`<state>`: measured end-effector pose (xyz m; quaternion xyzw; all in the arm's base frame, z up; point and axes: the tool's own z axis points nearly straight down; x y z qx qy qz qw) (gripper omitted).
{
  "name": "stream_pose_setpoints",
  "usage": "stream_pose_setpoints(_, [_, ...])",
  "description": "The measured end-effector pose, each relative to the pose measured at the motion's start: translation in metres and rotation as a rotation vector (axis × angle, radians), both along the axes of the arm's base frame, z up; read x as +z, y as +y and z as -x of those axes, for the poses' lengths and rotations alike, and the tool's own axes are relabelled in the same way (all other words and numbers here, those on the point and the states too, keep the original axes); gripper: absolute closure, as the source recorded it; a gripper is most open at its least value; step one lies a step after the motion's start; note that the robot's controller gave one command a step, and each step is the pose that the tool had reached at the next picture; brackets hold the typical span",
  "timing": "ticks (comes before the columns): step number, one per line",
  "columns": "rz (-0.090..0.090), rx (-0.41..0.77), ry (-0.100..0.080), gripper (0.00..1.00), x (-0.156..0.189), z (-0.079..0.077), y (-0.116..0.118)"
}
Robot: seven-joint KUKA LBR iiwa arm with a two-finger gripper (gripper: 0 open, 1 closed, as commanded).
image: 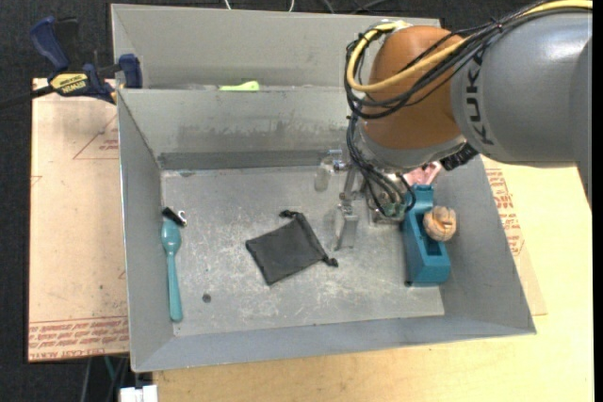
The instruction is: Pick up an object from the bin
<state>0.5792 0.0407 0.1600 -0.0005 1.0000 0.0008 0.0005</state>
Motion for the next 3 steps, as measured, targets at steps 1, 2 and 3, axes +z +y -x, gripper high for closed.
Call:
stream_pose_setpoints(1, [-0.001, -0.119, -0.002, 0.00, -0.044, 0.005, 0.014])
stream_pose_setpoints(2, [-0.001, -0.088, -0.007, 0.00, -0.083, 0.012, 0.029])
stream_pose_setpoints(3, [-0.005, 0.009, -0.008, 1.00, -0.088, 0.003, 0.026])
